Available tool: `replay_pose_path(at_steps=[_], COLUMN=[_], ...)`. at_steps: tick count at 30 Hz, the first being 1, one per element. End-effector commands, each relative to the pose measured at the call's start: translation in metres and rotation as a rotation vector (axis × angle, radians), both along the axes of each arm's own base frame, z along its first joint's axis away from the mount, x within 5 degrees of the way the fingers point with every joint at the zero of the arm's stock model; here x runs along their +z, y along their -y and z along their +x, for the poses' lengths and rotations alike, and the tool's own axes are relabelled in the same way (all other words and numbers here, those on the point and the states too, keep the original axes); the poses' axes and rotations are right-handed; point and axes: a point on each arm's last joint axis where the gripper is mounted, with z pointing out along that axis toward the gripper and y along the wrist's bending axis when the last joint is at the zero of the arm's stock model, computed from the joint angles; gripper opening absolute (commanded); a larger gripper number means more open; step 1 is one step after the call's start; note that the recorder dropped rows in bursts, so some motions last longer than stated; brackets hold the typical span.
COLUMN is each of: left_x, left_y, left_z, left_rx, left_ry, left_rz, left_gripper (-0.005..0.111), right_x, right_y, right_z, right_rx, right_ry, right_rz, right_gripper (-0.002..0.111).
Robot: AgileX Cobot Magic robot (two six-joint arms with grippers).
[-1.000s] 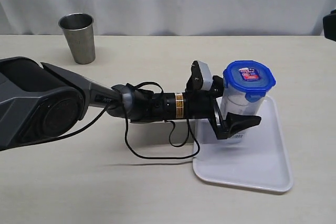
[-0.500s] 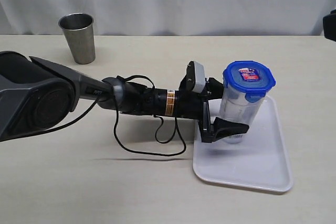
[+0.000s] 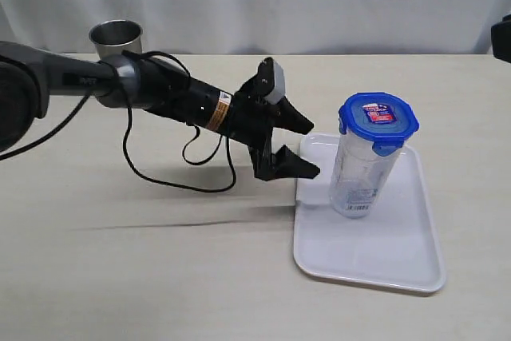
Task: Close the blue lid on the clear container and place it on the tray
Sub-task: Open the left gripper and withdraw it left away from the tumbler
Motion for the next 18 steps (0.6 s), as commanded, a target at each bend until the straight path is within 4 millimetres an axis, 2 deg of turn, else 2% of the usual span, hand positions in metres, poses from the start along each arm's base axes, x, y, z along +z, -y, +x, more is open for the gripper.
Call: replay_pose_path(at_steps=[1, 4, 5, 8, 12, 15, 18], left_x=[0.048, 0.084, 0.095, 0.121, 0.139, 0.155, 0.162], left_y=[-0.014, -0.025, -0.03, -0.043, -0.054, -0.069, -0.089], left_z=[0.004, -0.002, -0.002, 0.001, 0.0, -0.002, -0.01], left_rx=[0.056, -0.011, -0.018, 0.09, 0.283, 0.512, 0.778], left_ry=[-0.016, -0.029, -0.019, 0.016, 0.12, 0.232, 0.35], left_rz=[-0.035, -0.111, -0.127, -0.12, -0.059, 0.017, 0.128], left_gripper=[0.053, 0.009, 0.0, 0.0, 0.0, 0.0, 0.0], right_x=[0.0, 0.0, 0.0, 0.0, 0.0, -0.001, -0.001], right_y=[0.0, 0.001, 0.001, 0.001, 0.001, 0.001, 0.001], right_z=[0.0, 0.0, 0.0, 0.0, 0.0, 0.0, 0.0], right_rx=[-0.002, -0.004, -0.004, -0.005, -0.006, -0.007, -0.007], right_ry=[0.011, 0.008, 0.008, 0.006, 0.002, 0.0, 0.0], right_rz=[0.005, 0.004, 0.004, 0.002, 0.0, -0.002, -0.002], right_gripper=[0.004, 0.004, 0.004, 0.004, 0.004, 0.004, 0.004])
